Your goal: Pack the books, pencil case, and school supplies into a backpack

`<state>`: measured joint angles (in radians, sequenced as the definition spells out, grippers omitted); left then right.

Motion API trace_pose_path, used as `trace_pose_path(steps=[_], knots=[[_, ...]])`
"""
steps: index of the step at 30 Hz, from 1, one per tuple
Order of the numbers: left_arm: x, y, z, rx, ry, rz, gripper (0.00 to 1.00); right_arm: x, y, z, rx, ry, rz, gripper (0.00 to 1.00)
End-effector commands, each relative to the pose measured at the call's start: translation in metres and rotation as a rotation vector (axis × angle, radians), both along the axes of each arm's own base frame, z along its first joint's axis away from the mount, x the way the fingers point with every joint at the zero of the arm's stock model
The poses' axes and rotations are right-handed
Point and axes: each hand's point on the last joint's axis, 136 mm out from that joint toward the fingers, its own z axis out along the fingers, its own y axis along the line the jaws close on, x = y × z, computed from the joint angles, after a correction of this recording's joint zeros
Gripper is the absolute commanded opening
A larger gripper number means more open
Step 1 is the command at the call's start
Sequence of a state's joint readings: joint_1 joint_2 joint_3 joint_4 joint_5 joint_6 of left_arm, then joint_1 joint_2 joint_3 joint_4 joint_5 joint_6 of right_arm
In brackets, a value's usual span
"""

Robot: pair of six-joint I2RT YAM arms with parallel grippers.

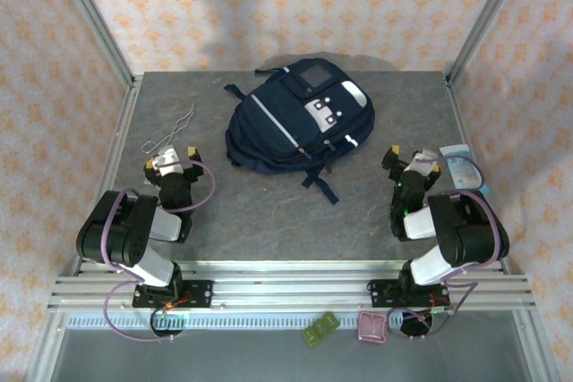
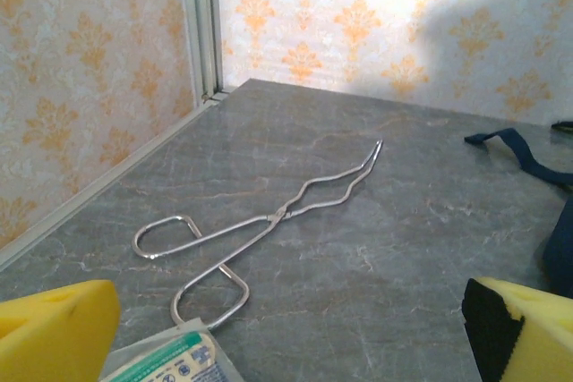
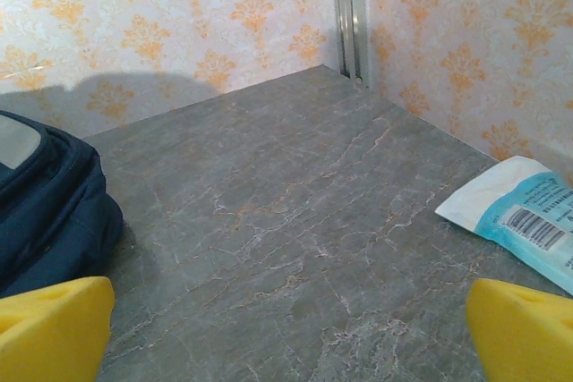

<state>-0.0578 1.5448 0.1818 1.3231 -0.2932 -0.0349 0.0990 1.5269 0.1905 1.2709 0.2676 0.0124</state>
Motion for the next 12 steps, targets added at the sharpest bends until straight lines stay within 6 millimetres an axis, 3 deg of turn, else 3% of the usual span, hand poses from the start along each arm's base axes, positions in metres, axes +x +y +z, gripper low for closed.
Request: trace_pose_path(steps=[1, 12], knots=[[0.0043, 0.0024, 0.0154, -0.013, -0.061, 0.007, 1.0, 0.005, -0.0007, 0.0112, -0.01, -0.03, 0.005, 1.0], [0.0027, 0.0033, 0.017, -0.005, -0.071, 0.015, 1.0, 0.0067, -0.0008, 0.01, -0.004, -0.023, 0.016, 1.0]])
